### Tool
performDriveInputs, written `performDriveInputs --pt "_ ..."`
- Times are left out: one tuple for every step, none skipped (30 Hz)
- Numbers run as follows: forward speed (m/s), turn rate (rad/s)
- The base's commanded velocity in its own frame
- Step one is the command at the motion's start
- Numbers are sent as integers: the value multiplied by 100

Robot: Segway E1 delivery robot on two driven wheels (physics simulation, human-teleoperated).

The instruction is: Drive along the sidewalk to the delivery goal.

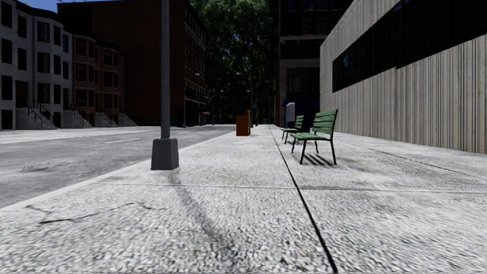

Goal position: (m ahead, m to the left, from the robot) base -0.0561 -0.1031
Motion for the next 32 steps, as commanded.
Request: performDriveInputs --pt "95 -12" --pt "53 -4" --pt "0 0" --pt "0 0" --pt "0 0" --pt "0 0" --pt "0 0" --pt "0 0" --pt "0 0" --pt "0 0" --pt "0 0" --pt "0 0" --pt "0 0" --pt "0 0" --pt "0 0" --pt "0 0" --pt "0 0" --pt "0 0" --pt "0 0" --pt "0 0" --pt "0 0" --pt "0 0" --pt "0 0" --pt "0 0" --pt "0 0" --pt "0 0" --pt "0 0" --pt "0 0" --pt "0 0" --pt "0 0" --pt "0 0" --pt "0 0"
